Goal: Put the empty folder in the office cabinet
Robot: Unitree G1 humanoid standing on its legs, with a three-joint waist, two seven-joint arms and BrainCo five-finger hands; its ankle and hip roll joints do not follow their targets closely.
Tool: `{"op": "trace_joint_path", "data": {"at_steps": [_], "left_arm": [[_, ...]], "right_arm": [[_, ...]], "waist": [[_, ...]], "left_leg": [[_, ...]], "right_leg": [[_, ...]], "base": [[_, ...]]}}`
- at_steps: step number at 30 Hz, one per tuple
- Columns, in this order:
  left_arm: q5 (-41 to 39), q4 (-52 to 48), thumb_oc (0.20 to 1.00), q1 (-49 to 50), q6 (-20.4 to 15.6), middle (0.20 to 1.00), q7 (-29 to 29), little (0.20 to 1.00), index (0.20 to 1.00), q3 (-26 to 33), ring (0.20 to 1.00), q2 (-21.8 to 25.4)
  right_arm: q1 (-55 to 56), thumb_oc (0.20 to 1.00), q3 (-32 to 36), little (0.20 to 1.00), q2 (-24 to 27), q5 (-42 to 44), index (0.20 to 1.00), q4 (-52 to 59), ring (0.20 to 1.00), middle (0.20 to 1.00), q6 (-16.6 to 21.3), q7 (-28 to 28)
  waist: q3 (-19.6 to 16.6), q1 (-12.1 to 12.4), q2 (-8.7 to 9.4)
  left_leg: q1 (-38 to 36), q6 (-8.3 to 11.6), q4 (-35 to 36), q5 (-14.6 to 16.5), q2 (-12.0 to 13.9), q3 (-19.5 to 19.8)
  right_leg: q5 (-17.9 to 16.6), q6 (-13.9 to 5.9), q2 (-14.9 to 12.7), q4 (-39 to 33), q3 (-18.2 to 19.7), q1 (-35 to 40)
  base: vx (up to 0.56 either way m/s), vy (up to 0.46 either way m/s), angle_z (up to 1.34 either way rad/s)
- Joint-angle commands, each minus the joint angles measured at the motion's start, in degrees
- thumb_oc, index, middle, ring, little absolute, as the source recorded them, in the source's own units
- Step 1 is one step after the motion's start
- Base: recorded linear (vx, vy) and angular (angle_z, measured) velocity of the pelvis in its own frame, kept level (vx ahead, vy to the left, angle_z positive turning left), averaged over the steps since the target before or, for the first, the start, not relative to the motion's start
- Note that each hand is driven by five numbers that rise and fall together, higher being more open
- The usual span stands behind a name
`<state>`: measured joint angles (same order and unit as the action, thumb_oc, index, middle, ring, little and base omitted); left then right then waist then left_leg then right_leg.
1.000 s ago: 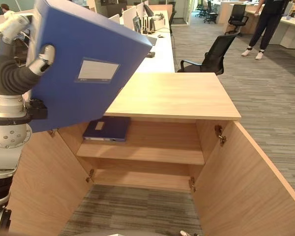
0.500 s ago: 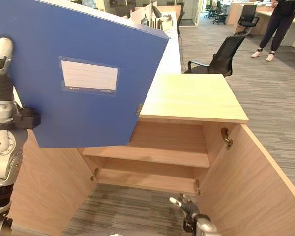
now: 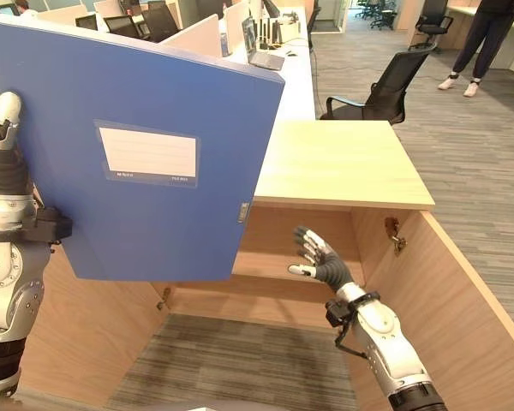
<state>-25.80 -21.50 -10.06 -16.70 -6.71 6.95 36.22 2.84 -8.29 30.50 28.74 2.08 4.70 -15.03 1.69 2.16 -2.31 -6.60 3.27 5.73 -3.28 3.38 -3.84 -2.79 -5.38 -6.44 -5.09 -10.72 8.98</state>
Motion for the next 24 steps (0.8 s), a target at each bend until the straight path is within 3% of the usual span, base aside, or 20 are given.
{"op": "trace_joint_path", "data": {"at_steps": [1,10,24], "left_arm": [[-2.73,0.33,0.2,-2.17,-1.19,0.2,0.64,0.2,0.2,2.56,0.2,1.68],[-2.88,0.41,0.2,-1.01,-1.06,0.2,1.55,0.2,0.2,1.7,0.2,-0.18],[-2.13,1.57,0.2,-3.01,-1.01,0.2,1.8,0.2,0.2,-3.39,0.2,-3.17]], "right_arm": [[-5.88,1.0,1.1,1.0,-0.42,3.98,1.0,3.09,1.0,1.0,3.2,-1.85],[-9.39,1.0,-0.68,1.0,-1.58,7.18,1.0,10.0,1.0,1.0,3.43,-2.8],[-15.46,1.0,-10.27,1.0,-5.19,9.48,1.0,11.79,1.0,1.0,2.62,-4.27]], "waist": [[0.48,0.0,2.54],[0.46,-0.41,2.67],[0.65,-0.37,3.03]], "left_leg": [[-2.48,1.73,-0.73,4.91,1.9,0.39],[-2.44,1.69,-0.73,4.97,2.12,-0.15],[-2.44,1.75,-0.73,5.0,2.37,-0.39]], "right_leg": [[2.62,-4.7,-3.57,1.08,2.71,-0.15],[2.57,-4.66,-3.58,1.08,3.45,-0.49],[2.85,-4.41,-3.41,1.31,3.75,-0.6]], "base": [[0.0,0.002,-0.03],[0.0,0.001,-0.02],[0.0,0.0,0.0]]}}
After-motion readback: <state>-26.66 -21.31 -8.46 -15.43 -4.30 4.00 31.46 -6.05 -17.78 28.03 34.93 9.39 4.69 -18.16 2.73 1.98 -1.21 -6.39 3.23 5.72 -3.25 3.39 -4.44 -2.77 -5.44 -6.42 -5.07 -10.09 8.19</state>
